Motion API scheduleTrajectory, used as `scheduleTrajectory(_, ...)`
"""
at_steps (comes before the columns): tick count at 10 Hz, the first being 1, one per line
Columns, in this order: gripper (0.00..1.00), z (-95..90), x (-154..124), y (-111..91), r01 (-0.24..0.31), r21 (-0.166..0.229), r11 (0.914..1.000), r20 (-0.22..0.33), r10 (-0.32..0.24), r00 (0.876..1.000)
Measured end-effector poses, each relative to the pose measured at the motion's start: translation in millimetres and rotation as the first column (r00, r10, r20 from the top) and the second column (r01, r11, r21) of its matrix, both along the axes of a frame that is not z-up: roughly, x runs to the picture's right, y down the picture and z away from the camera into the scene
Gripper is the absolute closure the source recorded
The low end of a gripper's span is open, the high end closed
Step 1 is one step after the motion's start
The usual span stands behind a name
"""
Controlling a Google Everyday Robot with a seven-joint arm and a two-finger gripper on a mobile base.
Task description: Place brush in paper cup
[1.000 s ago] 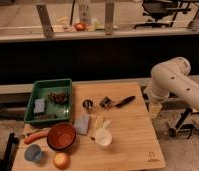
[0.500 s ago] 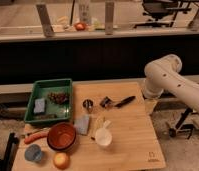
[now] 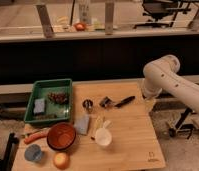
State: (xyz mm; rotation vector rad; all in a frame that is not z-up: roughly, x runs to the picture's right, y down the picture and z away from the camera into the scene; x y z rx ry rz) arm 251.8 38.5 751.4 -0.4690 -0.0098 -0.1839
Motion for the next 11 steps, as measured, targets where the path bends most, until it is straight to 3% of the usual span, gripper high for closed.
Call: scheduleTrajectory(11, 0.20, 43.8, 5.1, -14.9, 0.114, 0.036, 0.9929, 0.058, -0.116, 0.992)
